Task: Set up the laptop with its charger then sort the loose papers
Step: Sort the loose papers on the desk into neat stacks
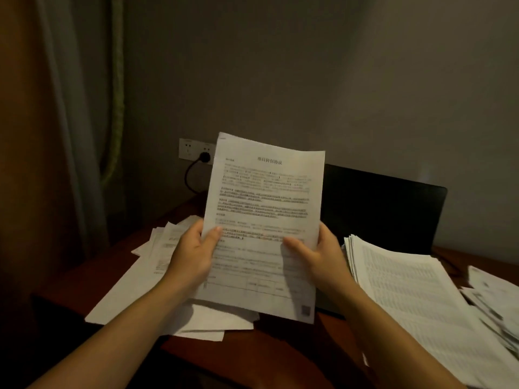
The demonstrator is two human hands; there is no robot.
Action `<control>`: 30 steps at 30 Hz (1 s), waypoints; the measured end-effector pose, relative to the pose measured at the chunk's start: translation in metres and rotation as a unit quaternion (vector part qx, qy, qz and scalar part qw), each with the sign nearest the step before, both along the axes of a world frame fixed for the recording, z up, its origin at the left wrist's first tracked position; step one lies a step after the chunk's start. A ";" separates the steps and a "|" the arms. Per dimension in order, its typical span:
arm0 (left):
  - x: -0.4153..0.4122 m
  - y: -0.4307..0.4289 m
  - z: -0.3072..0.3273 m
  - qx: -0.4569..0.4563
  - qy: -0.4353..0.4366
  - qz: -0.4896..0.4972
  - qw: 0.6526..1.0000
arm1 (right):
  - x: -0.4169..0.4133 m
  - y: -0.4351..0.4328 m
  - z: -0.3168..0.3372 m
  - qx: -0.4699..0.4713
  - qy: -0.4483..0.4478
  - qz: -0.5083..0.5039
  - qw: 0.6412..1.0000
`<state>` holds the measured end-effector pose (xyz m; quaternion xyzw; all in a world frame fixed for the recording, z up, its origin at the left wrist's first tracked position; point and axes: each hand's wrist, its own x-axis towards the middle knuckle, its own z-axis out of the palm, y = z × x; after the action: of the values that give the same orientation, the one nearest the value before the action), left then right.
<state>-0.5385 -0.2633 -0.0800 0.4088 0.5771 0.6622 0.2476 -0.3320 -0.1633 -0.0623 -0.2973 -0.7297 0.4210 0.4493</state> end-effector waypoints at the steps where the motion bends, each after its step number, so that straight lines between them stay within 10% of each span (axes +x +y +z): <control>1: 0.007 0.003 0.001 -0.005 -0.007 -0.013 1.000 | 0.009 0.001 0.003 0.003 -0.004 -0.006 1.000; 14: 0.146 0.073 -0.001 -0.083 0.019 -0.208 0.974 | 0.189 0.012 0.010 -0.091 -0.047 -0.195 0.975; 30: 0.231 0.097 -0.011 -0.115 0.338 -0.173 0.918 | 0.276 0.040 -0.023 -0.012 -0.323 -0.302 0.897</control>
<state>-0.3072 -0.1660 -0.0909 0.6707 0.6188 0.3600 0.1939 -0.0564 -0.1236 -0.0852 -0.6282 -0.7047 0.1546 0.2912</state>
